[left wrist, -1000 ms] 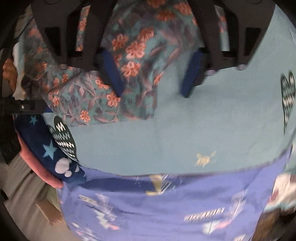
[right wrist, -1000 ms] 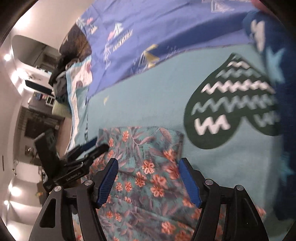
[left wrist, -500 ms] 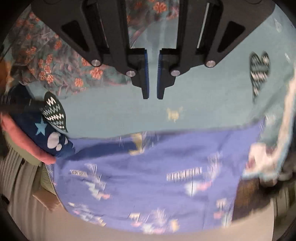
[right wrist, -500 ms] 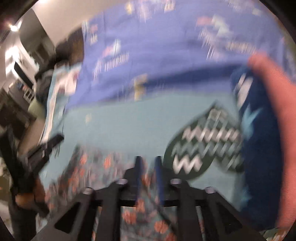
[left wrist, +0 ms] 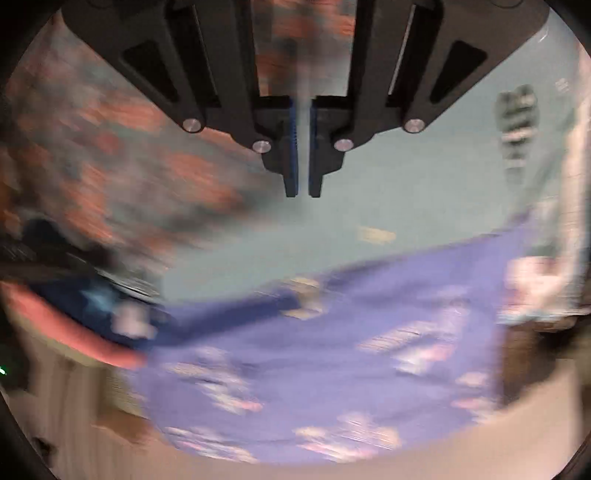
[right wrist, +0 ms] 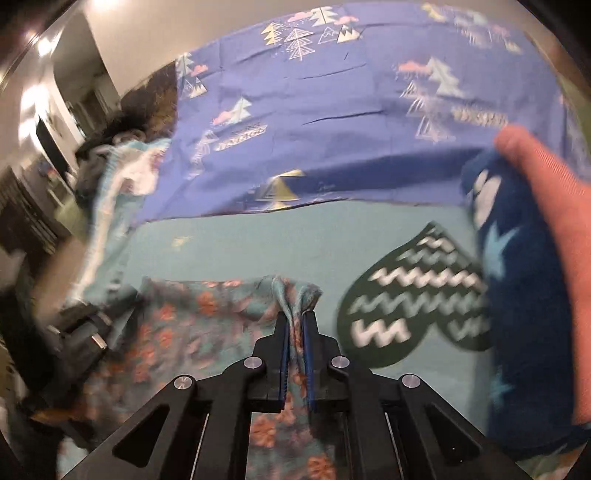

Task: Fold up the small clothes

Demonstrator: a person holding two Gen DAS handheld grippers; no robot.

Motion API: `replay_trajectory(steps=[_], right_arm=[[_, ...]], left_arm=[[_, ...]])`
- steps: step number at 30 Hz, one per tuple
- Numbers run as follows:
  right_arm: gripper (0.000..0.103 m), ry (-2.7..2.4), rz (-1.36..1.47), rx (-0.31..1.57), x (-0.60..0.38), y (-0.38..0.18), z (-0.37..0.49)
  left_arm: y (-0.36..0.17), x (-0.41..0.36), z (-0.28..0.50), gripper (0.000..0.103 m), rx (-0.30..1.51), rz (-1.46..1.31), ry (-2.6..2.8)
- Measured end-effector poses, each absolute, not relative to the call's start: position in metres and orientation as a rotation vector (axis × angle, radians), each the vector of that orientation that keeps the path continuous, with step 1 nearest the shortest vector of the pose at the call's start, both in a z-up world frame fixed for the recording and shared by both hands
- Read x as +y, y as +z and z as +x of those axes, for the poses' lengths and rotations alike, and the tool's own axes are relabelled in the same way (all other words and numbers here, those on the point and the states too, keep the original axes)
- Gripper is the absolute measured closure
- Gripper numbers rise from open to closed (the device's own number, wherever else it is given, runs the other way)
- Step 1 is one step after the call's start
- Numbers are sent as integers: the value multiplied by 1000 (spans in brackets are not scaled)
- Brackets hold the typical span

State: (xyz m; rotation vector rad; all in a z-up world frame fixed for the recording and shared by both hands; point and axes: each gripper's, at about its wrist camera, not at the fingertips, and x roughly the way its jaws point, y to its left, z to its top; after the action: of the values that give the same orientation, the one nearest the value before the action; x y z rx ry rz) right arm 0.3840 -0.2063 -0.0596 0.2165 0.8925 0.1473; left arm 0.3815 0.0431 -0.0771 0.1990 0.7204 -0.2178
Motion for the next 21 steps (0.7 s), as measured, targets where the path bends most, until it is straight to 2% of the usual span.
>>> replay_trajectory(steps=[1, 4, 6, 7, 8, 13, 17, 19, 20, 21], right_arm=[[89, 118, 180, 908, -206, -62, 386], [85, 115, 148, 950, -214, -64, 374], [74, 152, 148, 916, -229, -57, 345], [68, 127, 133, 912, -237, -58, 329], [67, 115, 130, 912, -244, -58, 318], [63, 92, 333, 947, -305, -77, 259], [57, 118, 535, 993, -330, -105, 255], [50, 185, 632, 986, -330, -114, 262], [48, 195, 646, 981, -326, -116, 267], [47, 194, 627, 983, -320, -117, 272]], left_arm=[[-79, 51, 386, 95, 740, 175, -192], [-78, 86, 389, 90, 801, 58, -186], [-76, 110, 376, 70, 794, 56, -155], [-78, 123, 367, 65, 801, 51, -139], [-80, 138, 359, 59, 811, 40, -136], [-106, 186, 333, 44, 922, -52, -160], [-135, 186, 333, 43, 1052, -159, -223], [-144, 174, 332, 45, 1067, -184, -264], [-144, 167, 331, 60, 1053, -171, -273], [-142, 160, 330, 82, 1030, -153, -295]])
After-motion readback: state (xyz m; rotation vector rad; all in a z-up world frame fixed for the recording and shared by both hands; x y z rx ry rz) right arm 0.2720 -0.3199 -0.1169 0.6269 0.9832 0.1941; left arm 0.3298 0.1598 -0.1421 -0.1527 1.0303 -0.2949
